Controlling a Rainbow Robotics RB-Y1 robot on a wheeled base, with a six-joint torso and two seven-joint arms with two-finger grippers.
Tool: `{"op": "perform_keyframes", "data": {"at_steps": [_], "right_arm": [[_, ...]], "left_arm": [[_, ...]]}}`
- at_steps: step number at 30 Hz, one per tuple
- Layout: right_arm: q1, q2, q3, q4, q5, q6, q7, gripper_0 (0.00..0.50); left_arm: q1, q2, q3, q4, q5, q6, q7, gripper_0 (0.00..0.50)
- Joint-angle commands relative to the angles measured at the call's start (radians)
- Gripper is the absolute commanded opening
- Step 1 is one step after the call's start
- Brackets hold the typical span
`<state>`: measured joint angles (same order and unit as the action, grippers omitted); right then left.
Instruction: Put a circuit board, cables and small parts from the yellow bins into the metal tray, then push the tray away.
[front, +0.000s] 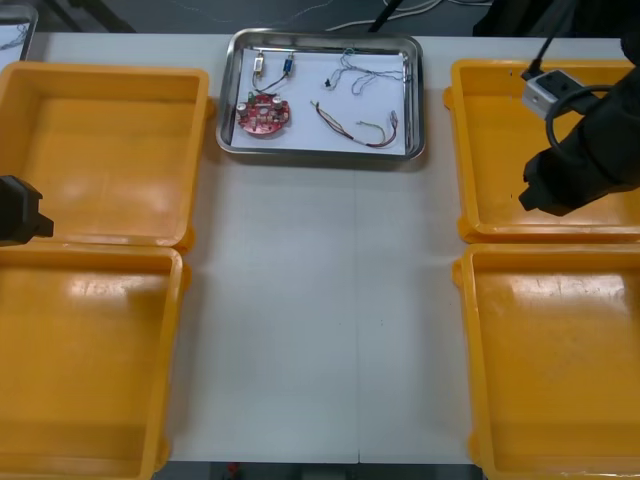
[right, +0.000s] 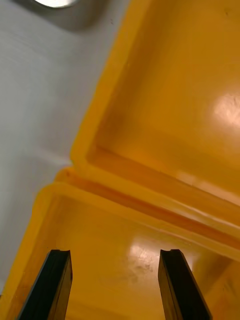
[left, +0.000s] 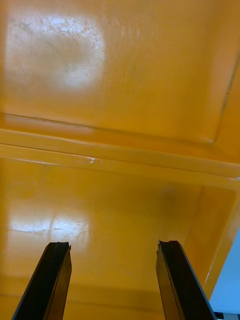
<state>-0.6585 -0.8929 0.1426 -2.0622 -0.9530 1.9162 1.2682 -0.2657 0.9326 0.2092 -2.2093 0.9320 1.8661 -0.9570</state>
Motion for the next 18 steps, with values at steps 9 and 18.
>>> {"op": "perform_keyframes", "data": {"at_steps": [9, 18], "right_arm": [[0.204, -0.060, -0.221, -0.027, 0.039, 0.004, -0.133, 0.500], [0.278, -0.060, -0.267, -0.024, 0.034, 0.004, -0.159, 0.500]], "left_arm": [[0.013, 0.031, 0.035, -0.016, -0.004, 0.007, -0.077, 0.500], [0.013, 0.031, 0.035, -0.016, -0.004, 0.007, -0.077, 0.500]]}}
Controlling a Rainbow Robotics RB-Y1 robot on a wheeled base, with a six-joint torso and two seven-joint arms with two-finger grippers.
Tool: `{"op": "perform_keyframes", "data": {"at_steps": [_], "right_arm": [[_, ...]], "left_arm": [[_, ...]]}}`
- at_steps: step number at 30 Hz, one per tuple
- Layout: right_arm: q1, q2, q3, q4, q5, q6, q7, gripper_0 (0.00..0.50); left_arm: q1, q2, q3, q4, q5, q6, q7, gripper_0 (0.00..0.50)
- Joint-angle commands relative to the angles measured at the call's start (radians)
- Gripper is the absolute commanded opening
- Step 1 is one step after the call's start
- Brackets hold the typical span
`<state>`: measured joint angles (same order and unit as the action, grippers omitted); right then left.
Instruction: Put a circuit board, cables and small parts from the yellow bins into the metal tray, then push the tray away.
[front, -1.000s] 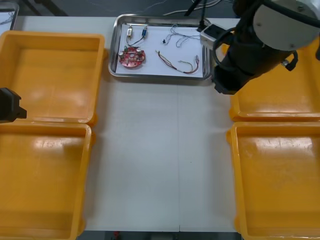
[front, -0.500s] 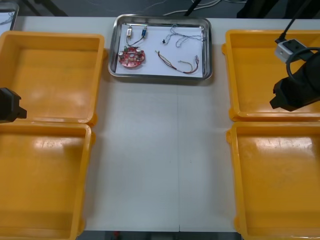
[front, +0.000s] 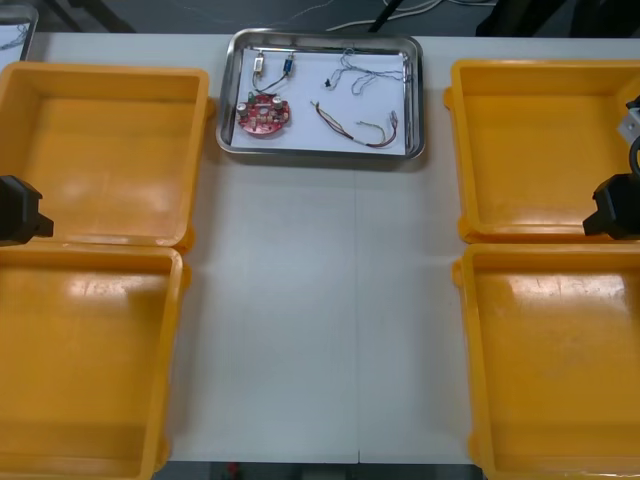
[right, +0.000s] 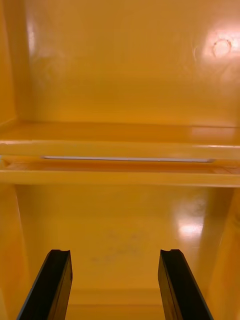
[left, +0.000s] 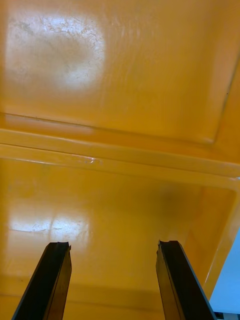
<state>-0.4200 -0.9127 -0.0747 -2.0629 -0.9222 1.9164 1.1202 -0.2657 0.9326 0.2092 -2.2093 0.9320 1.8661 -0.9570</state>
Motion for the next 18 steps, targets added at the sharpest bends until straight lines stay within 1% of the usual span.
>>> {"op": "perform_keyframes", "data": {"at_steps": [1, 5, 8, 12, 15, 18], "right_arm": [[0.049, -0.040, -0.056, -0.023, 0.002, 0.003, -0.011, 0.500], [0.079, -0.028, -0.077, -0.023, 0.002, 0.003, -0.011, 0.500], [0.116, -0.003, -0.117, -0.023, 0.011, 0.003, -0.002, 0.500], [0.139, 0.003, -0.128, -0.023, 0.016, 0.003, 0.000, 0.500], [0.152, 0.012, -0.126, -0.023, 0.026, 0.003, 0.000, 0.500], [0.161, 0.034, -0.126, -0.023, 0.049, 0.003, 0.003, 0.500]], "left_arm": [[0.013, 0.031, 0.035, -0.016, -0.004, 0.007, -0.077, 0.500], [0.013, 0.031, 0.035, -0.016, -0.004, 0.007, -0.077, 0.500], [0.013, 0.031, 0.035, -0.016, -0.004, 0.007, -0.077, 0.500], [0.013, 0.031, 0.035, -0.016, -0.004, 0.007, -0.077, 0.500], [0.013, 0.031, 0.035, -0.016, -0.004, 0.007, -0.077, 0.500], [0.013, 0.031, 0.035, -0.016, -0.004, 0.007, -0.077, 0.500]]}}
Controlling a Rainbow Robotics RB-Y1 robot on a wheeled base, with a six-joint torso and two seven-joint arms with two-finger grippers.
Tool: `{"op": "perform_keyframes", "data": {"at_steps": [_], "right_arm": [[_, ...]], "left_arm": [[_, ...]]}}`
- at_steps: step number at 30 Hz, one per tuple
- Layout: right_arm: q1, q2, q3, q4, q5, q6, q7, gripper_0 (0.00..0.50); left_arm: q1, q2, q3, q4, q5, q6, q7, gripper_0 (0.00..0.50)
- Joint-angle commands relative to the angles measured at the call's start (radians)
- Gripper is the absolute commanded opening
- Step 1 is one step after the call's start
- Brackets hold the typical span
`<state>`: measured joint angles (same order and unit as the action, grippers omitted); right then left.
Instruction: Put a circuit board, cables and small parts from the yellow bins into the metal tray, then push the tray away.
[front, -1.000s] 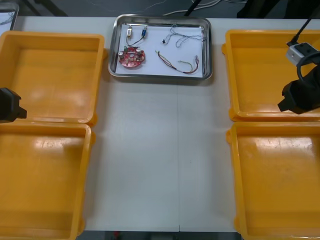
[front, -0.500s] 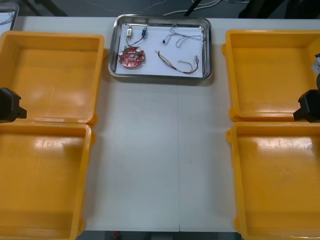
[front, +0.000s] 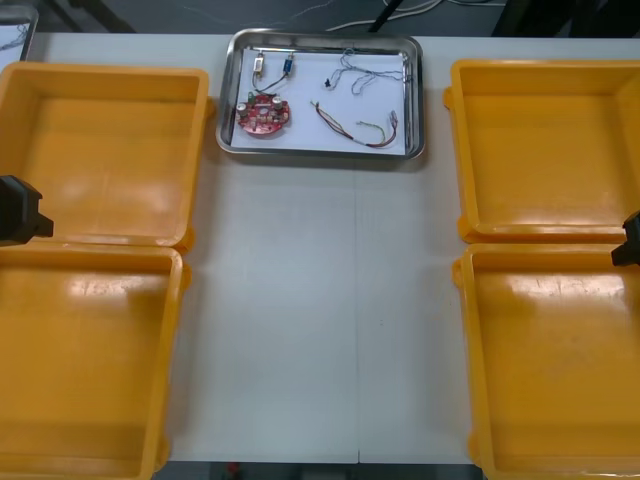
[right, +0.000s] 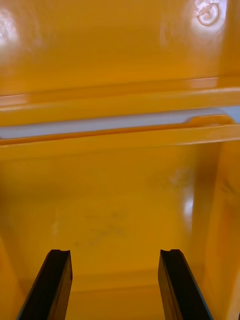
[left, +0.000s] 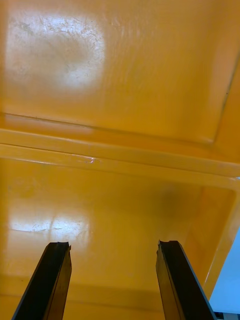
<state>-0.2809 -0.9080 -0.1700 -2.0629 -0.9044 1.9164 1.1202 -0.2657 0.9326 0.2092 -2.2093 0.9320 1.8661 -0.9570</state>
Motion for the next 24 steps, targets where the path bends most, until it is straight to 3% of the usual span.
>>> {"op": "perform_keyframes", "data": {"at_steps": [1, 15, 24], "right_arm": [[0.023, 0.038, -0.031, -0.023, 0.044, 0.003, 0.006, 0.500], [0.025, 0.115, -0.005, -0.042, 0.084, -0.004, 0.049, 0.500], [0.034, 0.117, 0.001, -0.082, 0.107, 0.000, 0.055, 0.500]], "left_arm": [[0.013, 0.031, 0.035, -0.016, -0.004, 0.007, -0.077, 0.500], [0.013, 0.031, 0.035, -0.016, -0.004, 0.007, -0.077, 0.500], [0.013, 0.031, 0.035, -0.016, -0.004, 0.007, -0.077, 0.500]]}}
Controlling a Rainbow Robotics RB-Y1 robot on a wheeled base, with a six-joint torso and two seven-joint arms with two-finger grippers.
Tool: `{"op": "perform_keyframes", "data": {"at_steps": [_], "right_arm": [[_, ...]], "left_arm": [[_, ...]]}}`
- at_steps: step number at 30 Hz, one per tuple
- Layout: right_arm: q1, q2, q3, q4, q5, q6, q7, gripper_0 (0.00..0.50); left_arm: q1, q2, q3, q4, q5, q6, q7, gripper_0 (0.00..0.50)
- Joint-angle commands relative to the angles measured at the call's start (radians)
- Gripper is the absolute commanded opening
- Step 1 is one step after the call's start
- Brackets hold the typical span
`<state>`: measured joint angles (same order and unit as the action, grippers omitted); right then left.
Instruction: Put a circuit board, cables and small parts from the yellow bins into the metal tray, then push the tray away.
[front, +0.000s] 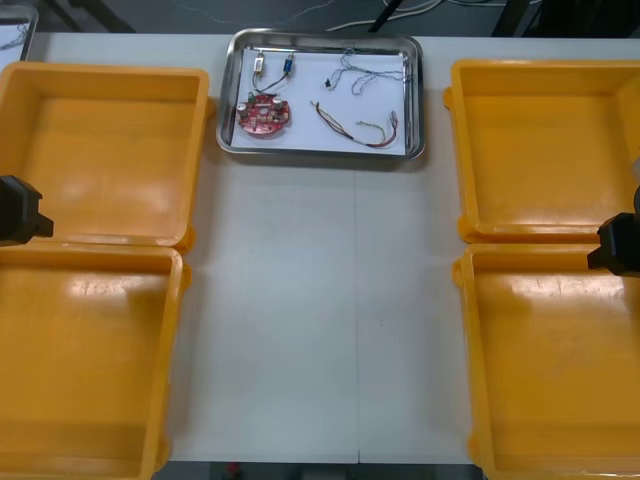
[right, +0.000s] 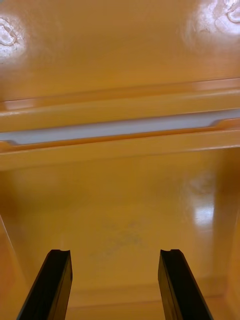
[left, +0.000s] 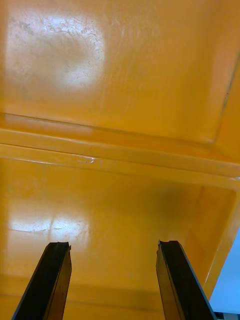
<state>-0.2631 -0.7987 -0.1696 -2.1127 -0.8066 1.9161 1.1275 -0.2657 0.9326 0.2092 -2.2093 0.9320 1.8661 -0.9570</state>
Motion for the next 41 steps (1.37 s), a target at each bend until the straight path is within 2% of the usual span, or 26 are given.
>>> {"op": "perform_keyframes", "data": {"at_steps": [1, 41], "right_arm": [[0.016, 0.007, 0.001, -0.032, 0.009, 0.000, 0.048, 0.500], [0.016, 0.007, 0.001, -0.032, 0.009, 0.000, 0.048, 0.500]], "left_arm": [[0.013, 0.031, 0.035, -0.016, -0.004, 0.007, -0.077, 0.500], [0.013, 0.031, 0.035, -0.016, -0.004, 0.007, -0.077, 0.500]]}}
